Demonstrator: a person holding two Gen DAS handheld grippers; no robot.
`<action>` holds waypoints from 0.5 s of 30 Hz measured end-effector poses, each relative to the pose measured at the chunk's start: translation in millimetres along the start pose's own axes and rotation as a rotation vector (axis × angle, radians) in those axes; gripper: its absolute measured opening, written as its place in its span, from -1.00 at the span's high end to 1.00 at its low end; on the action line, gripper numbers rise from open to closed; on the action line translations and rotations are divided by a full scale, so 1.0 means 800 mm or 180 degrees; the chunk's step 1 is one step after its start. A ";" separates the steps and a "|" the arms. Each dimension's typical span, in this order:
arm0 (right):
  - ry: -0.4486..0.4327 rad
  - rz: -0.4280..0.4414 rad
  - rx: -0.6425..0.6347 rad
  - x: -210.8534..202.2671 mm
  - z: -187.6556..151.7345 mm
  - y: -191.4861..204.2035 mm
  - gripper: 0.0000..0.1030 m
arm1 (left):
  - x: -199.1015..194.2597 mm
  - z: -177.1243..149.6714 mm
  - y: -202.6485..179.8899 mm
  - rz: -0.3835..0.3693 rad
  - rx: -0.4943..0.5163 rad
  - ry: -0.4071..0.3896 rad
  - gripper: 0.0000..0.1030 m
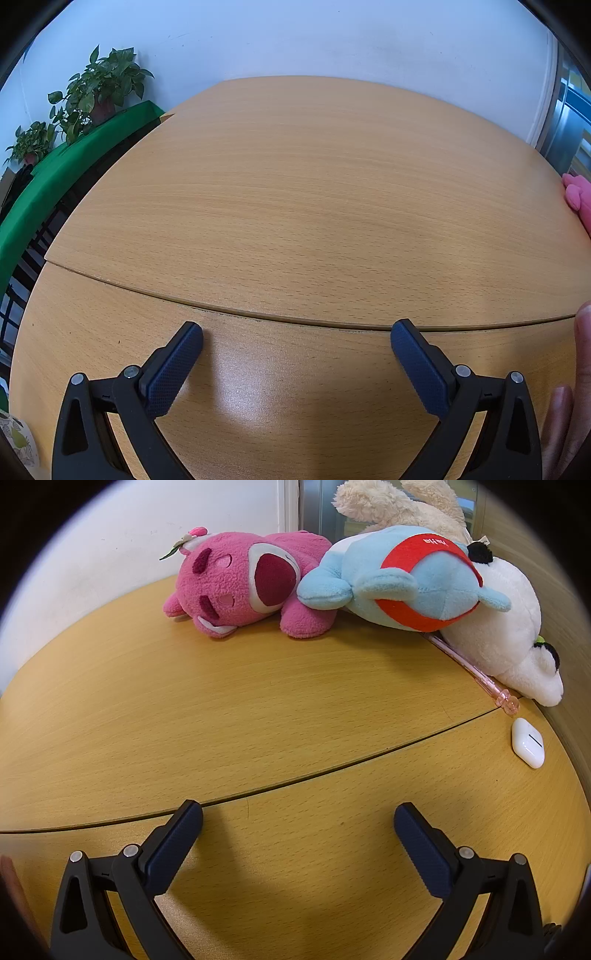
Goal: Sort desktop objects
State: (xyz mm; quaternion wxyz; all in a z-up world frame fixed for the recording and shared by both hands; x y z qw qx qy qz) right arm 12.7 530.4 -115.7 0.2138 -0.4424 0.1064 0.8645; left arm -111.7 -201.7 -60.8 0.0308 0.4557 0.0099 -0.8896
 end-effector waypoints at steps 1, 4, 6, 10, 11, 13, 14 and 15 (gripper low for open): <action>0.0001 0.0000 0.0000 -0.001 0.000 0.000 -1.00 | 0.000 0.000 0.000 0.0000 0.0000 -0.0002 -1.00; 0.0000 0.0000 0.0000 -0.001 0.001 -0.002 -1.00 | 0.000 0.000 0.000 0.0000 0.0000 -0.0002 -1.00; 0.0000 0.0000 -0.0001 -0.002 0.002 -0.003 -1.00 | 0.000 0.000 0.000 0.0000 0.0000 -0.0001 -1.00; -0.0001 -0.0001 -0.0001 -0.003 0.001 -0.004 -1.00 | 0.000 0.000 0.000 -0.0001 0.0001 -0.0001 -1.00; 0.0000 -0.0001 -0.0001 -0.003 0.001 -0.004 -1.00 | 0.000 0.000 0.000 -0.0001 0.0001 -0.0001 -1.00; 0.0000 -0.0001 -0.0001 -0.003 0.001 -0.004 -1.00 | 0.000 0.000 0.000 -0.0001 -0.0001 -0.0001 -1.00; 0.0000 -0.0001 -0.0001 -0.004 0.002 -0.005 -1.00 | 0.000 0.000 0.000 -0.0001 -0.0002 -0.0001 -1.00; 0.0000 -0.0001 -0.0001 -0.004 0.001 -0.005 -1.00 | -0.001 0.000 0.000 0.0000 -0.0001 -0.0002 -1.00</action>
Point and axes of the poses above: each gripper's, at about its wrist camera, not at the fingertips, and x roughly the way its jaws point, y to its left, z to its top, the point moved 2 cm from there along x, roughly the way its jaws point
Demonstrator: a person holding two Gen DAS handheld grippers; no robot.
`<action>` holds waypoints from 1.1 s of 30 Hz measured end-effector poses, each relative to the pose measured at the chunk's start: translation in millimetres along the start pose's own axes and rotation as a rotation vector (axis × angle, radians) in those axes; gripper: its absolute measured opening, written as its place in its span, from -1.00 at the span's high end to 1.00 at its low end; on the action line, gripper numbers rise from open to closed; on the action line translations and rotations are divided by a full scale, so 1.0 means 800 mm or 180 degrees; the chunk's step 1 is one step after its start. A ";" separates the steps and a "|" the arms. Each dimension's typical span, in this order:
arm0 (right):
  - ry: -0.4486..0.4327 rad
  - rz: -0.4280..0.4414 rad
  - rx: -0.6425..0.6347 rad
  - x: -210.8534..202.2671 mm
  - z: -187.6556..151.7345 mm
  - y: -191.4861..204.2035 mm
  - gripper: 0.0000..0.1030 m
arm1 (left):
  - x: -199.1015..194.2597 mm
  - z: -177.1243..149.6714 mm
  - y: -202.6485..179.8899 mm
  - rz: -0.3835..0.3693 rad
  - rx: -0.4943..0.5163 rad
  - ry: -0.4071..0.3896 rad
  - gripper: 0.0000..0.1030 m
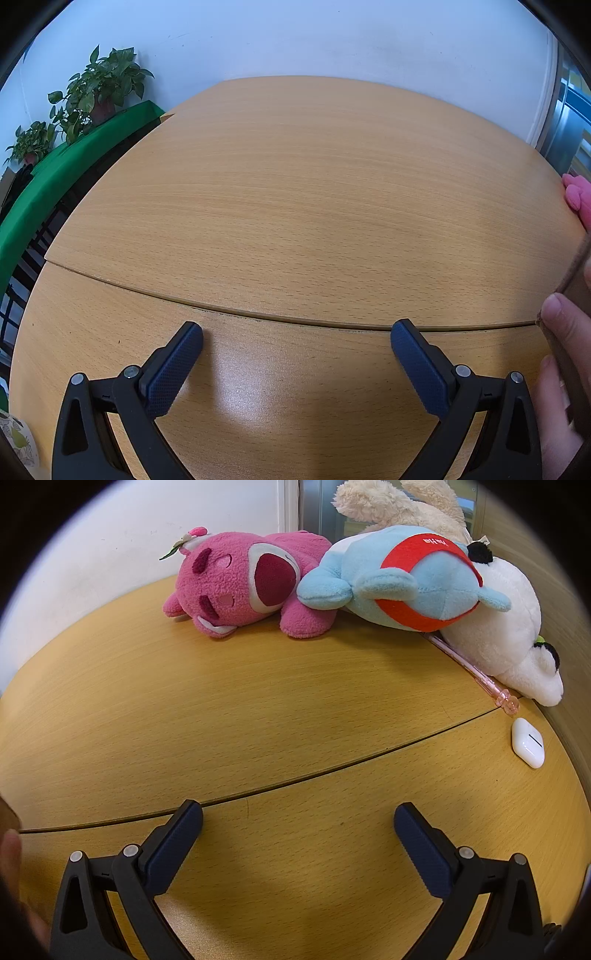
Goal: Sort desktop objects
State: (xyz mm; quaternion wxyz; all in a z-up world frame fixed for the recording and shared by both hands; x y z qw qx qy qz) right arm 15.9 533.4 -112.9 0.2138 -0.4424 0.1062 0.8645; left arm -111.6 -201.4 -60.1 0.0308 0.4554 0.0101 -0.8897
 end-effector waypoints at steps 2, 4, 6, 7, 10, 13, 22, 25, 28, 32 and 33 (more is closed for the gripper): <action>0.0000 -0.0001 0.0000 0.000 0.000 0.000 -1.00 | 0.000 0.000 0.000 -0.0001 0.0000 0.0000 -1.00; 0.0000 -0.0001 0.0000 0.001 0.000 0.000 -1.00 | 0.000 0.000 0.000 -0.0001 0.0000 0.0000 -1.00; 0.0000 -0.0002 0.0001 0.001 -0.001 0.000 -1.00 | 0.001 0.000 0.000 -0.0001 0.0000 0.0000 -1.00; 0.0000 -0.0002 0.0000 0.001 -0.001 0.001 -1.00 | 0.000 0.000 0.000 0.0002 -0.0002 0.0000 -1.00; 0.0000 -0.0002 0.0000 0.002 -0.001 0.001 -1.00 | 0.000 0.001 -0.001 0.0002 -0.0002 -0.0002 -1.00; 0.0001 -0.0003 0.0000 0.001 0.000 0.001 -1.00 | 0.000 0.001 -0.001 0.0002 -0.0002 -0.0002 -1.00; 0.0001 -0.0004 0.0000 0.002 -0.002 0.000 -1.00 | 0.000 0.000 0.000 0.0001 -0.0001 -0.0003 -1.00; 0.0001 -0.0004 -0.0001 0.002 -0.003 0.000 -1.00 | 0.000 0.000 0.000 0.0001 -0.0001 -0.0003 -1.00; 0.0001 -0.0004 -0.0001 0.003 -0.003 -0.001 -1.00 | 0.000 0.001 -0.001 0.0001 0.0000 -0.0003 -1.00; 0.0001 -0.0004 -0.0001 0.003 -0.004 -0.001 -1.00 | 0.000 0.000 0.000 0.0001 0.0001 -0.0003 -1.00; 0.0001 -0.0004 -0.0001 0.003 -0.005 -0.001 -1.00 | 0.000 0.000 0.000 0.0001 0.0001 -0.0003 -1.00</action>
Point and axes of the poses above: each gripper's, at about its wrist camera, not at the fingertips, and x roughly the way its jaws point, y to its left, z to its top, the point moved 2 cm from there along x, roughly the way its jaws point
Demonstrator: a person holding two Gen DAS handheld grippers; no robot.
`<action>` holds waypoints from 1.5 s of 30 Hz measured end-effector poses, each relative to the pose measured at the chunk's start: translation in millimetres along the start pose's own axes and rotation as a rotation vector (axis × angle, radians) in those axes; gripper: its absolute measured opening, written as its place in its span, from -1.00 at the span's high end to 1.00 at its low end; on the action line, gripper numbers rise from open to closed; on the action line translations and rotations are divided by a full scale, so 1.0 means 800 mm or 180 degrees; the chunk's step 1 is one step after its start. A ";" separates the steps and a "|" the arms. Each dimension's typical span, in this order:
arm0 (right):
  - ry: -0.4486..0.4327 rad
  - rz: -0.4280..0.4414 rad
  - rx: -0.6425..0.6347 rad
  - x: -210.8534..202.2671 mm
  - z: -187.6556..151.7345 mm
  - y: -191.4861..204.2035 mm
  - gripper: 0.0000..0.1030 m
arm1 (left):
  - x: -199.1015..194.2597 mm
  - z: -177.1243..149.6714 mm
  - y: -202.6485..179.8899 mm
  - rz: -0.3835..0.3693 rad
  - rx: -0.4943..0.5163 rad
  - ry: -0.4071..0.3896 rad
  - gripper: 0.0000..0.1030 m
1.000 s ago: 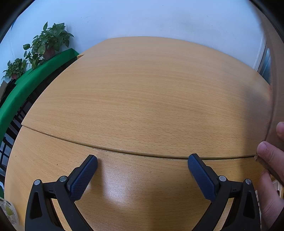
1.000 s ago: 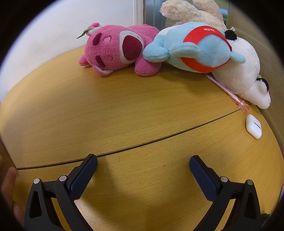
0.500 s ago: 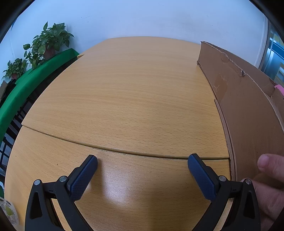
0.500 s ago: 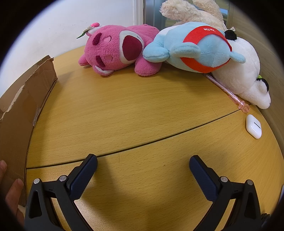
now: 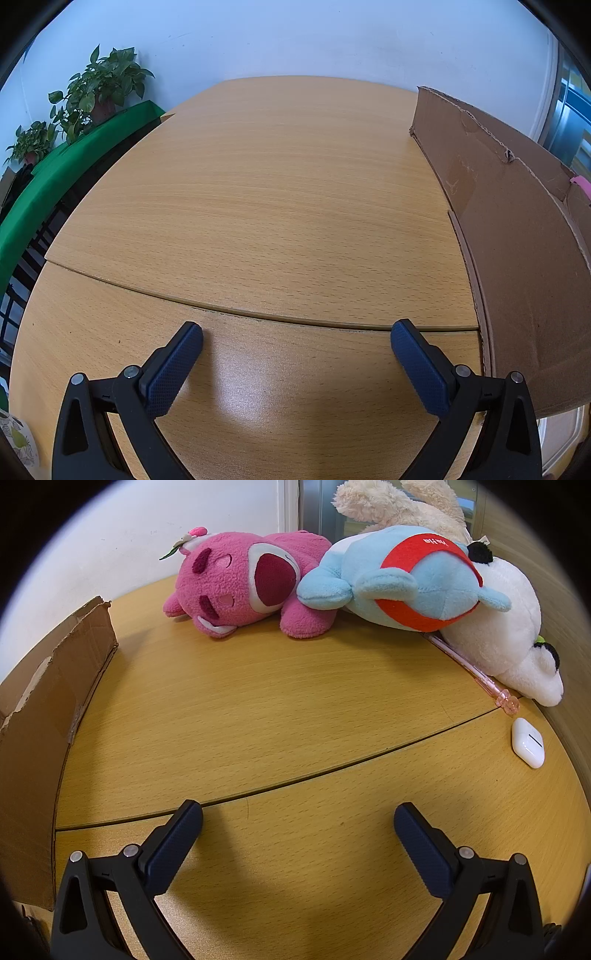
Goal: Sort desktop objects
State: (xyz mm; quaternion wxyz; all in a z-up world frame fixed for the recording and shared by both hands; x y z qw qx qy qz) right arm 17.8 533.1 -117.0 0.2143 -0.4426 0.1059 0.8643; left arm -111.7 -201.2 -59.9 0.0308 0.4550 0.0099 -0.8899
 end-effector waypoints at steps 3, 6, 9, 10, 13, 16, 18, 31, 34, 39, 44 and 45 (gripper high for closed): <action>0.0000 -0.0001 -0.0001 0.000 0.000 0.000 -1.00 | 0.000 0.000 0.000 0.0001 0.0001 0.0000 -1.00; 0.0000 -0.0002 0.0004 0.001 -0.001 -0.002 -1.00 | 0.000 0.000 0.000 0.0006 -0.0009 -0.0001 -1.00; 0.0000 -0.0006 0.0008 0.002 0.000 -0.004 -1.00 | -0.001 -0.002 0.000 0.0009 -0.0016 -0.0003 -1.00; 0.0000 -0.0004 0.0010 0.001 0.001 -0.004 -1.00 | -0.001 -0.002 0.000 0.0009 -0.0015 -0.0003 -1.00; 0.0030 -0.0054 0.0076 -0.004 -0.003 -0.004 -1.00 | -0.003 -0.004 0.001 -0.0011 0.0007 0.0000 -1.00; 0.0079 -0.0033 0.0013 -0.021 -0.022 0.008 -0.99 | -0.009 -0.013 -0.003 -0.0144 0.0202 0.0136 -1.00; 0.0028 -0.0062 -0.0221 -0.044 -0.043 0.025 -0.99 | -0.023 -0.029 -0.003 -0.0187 0.0180 0.0243 -1.00; -0.0939 0.1224 -0.1003 -0.300 -0.148 0.170 -0.99 | -0.296 -0.149 -0.081 -0.1701 0.0408 -0.0299 -1.00; -0.0909 0.1503 -0.1105 -0.319 -0.177 0.200 -0.99 | -0.305 -0.186 -0.109 -0.2006 0.0463 -0.0056 -1.00; -0.0604 0.2033 -0.1230 -0.327 -0.215 0.253 -0.99 | -0.278 -0.244 -0.123 -0.2273 0.0260 0.0456 -0.98; -0.0529 0.2344 -0.1644 -0.354 -0.246 0.312 -0.98 | -0.251 -0.273 -0.133 -0.2242 0.0124 0.0714 -0.79; -0.0500 0.2423 -0.1694 -0.358 -0.248 0.326 -0.98 | -0.251 -0.272 -0.133 -0.2249 0.0113 0.0704 -0.79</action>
Point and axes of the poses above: each gripper's, at about its wrist camera, not at the fingertips, and x roughly the way its jaws point, y to its left, z to its top, the point moved 2 cm from there along x, roughly the way its jaws point
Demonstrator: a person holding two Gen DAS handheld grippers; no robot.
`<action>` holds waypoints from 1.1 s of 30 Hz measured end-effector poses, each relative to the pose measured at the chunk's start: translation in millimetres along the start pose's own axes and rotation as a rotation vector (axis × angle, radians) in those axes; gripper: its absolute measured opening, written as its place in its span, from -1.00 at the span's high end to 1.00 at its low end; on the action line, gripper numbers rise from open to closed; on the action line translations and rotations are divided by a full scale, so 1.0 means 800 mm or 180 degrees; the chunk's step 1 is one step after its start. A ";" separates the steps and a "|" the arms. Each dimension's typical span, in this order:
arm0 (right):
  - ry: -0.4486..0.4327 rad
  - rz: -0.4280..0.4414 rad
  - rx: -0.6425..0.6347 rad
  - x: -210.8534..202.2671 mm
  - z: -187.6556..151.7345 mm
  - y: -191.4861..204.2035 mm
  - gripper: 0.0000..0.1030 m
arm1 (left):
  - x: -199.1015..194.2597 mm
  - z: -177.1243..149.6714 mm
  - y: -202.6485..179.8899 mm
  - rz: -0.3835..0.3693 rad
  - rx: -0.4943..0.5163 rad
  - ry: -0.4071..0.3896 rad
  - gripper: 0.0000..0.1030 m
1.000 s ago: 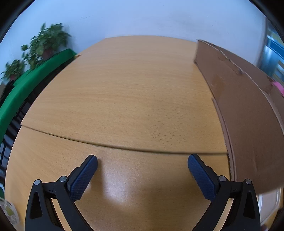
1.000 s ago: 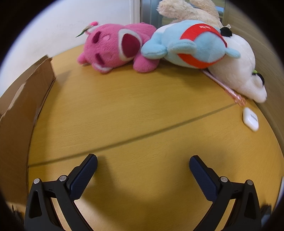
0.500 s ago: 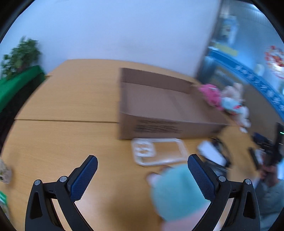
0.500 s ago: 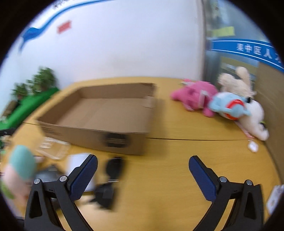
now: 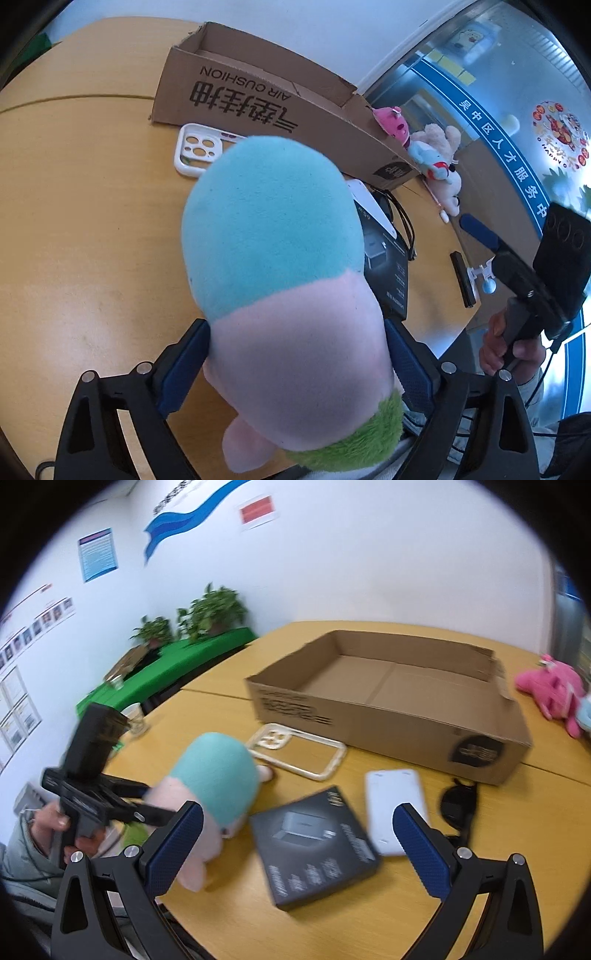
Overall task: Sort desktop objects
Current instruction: 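Grasp the teal-and-pink plush between both grippers from either side, then lift the plush with both grippers and carry it over the cardboard box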
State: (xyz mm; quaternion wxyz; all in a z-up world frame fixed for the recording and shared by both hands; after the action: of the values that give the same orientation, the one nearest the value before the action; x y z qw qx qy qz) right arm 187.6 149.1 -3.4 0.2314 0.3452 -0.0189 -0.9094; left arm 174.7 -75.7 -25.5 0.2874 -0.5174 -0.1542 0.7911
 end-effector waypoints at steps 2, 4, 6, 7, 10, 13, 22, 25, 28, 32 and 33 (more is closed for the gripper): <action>0.0055 0.0148 -0.0036 0.015 0.010 0.019 -0.98 | 0.000 -0.004 -0.004 0.0032 0.0029 -0.0032 -0.76; 0.0188 0.0270 -0.0091 0.038 0.019 0.039 -0.98 | 0.000 -0.005 -0.006 0.0058 0.0039 -0.0054 -0.73; 0.0401 0.0359 -0.0092 0.070 0.026 0.053 -0.98 | -0.001 -0.009 -0.008 0.0080 0.0062 -0.0084 -0.72; 0.0498 0.0417 -0.0071 0.084 0.028 0.057 -0.98 | -0.003 -0.007 -0.008 0.0088 0.0068 -0.0093 -0.71; 0.0867 0.0571 0.0072 0.132 0.025 0.062 -0.97 | -0.005 -0.004 -0.009 0.0108 0.0085 -0.0121 -0.68; 0.1083 0.0729 0.0140 0.155 0.018 0.068 -0.93 | -0.005 -0.004 -0.018 0.0183 0.0218 -0.0148 -0.62; 0.1047 0.0849 0.0240 0.159 0.021 0.071 -0.77 | -0.012 0.029 -0.041 0.0308 0.0453 -0.0257 -0.49; 0.0767 0.0772 0.0217 0.142 0.053 0.069 -0.71 | -0.039 0.061 -0.060 0.0289 0.0663 -0.0423 -0.49; 0.0336 0.0619 0.0105 0.104 0.111 0.060 -0.68 | -0.070 0.122 -0.095 0.0236 0.0955 -0.0721 -0.49; -0.0171 0.0441 -0.0085 0.055 0.206 0.036 -0.67 | -0.104 0.198 -0.136 0.0193 0.1288 -0.1117 -0.49; -0.0253 0.0394 -0.0150 0.047 0.224 0.033 -0.67 | -0.110 0.217 -0.144 0.0187 0.1357 -0.1191 -0.49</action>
State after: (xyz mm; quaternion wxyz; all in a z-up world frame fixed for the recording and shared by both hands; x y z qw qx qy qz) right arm 59.3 86.7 114.7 0.2942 0.3015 -0.0280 -0.9065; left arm 77.4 -30.2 173.5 0.3332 -0.2946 -0.0196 0.8954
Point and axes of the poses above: each gripper's, at about its wrist camera, not at the fingertips, and x roughly the way its jaws point, y to its left, z to its top, the point moved 2 cm from there along x, roughly the way its jaws point
